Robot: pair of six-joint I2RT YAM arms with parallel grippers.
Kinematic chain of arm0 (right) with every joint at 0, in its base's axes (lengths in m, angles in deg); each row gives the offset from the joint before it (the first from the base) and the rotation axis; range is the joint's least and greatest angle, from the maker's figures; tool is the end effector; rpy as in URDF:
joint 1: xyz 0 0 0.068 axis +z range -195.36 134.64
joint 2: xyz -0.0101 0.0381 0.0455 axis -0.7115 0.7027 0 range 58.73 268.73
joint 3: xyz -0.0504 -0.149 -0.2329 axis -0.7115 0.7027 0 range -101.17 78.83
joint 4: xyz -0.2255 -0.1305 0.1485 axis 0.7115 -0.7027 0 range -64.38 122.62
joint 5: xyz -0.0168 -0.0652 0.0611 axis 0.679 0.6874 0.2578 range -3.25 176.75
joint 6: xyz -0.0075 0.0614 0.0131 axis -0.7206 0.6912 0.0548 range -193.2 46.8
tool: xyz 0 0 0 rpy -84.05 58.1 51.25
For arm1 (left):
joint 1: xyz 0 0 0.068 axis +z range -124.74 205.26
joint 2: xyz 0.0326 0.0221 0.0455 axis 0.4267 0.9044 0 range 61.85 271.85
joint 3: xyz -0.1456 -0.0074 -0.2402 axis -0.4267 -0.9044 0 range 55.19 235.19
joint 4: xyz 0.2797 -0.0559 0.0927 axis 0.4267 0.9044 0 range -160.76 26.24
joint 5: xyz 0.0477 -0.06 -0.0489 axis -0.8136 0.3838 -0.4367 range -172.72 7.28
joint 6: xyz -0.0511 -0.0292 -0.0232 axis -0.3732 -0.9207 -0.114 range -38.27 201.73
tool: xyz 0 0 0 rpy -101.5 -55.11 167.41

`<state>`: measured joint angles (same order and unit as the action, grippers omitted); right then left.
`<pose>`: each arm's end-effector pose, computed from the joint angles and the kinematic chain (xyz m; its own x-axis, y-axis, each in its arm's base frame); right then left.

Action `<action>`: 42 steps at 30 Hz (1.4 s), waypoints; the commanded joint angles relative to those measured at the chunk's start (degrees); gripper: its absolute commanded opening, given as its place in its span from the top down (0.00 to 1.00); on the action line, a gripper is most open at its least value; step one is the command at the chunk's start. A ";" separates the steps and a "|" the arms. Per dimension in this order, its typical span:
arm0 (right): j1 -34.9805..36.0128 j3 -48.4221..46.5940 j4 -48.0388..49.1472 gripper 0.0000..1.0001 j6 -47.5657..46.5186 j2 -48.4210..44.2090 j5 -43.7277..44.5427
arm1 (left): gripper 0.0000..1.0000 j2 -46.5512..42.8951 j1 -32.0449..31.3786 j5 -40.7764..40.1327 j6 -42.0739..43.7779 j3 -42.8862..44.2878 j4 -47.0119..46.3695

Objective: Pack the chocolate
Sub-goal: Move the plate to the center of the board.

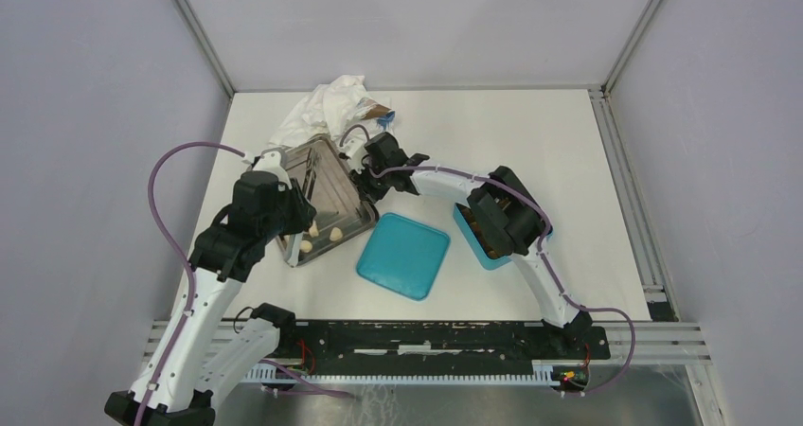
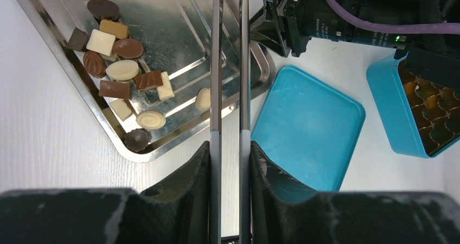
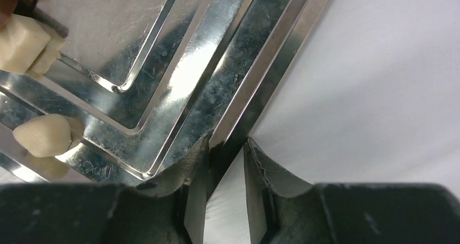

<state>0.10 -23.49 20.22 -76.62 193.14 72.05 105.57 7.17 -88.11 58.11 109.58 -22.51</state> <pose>0.3917 0.4155 0.1224 -0.4420 -0.5314 -0.7227 -0.8443 0.5187 0.1349 0.1818 -0.0547 0.3389 -0.6267 -0.2150 -0.7490 -0.0140 0.9641 -0.2650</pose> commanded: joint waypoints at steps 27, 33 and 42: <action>-9.89 11.10 -5.81 0.38 -17.87 -22.08 0.57 | 0.70 3.70 -0.02 19.81 -0.85 -2.91 -1.94; -15.25 23.04 -7.15 0.36 -21.55 -36.19 -16.64 | 0.71 5.44 -0.56 19.12 -0.12 -2.84 0.54; -24.54 42.73 -3.45 0.33 -23.65 -50.98 -24.99 | 0.70 8.73 -2.34 11.84 0.57 -0.98 5.70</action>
<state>-21.57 15.30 14.97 -98.78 144.34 52.60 113.46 5.66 -72.24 58.14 106.33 -18.40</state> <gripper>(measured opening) 0.668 0.337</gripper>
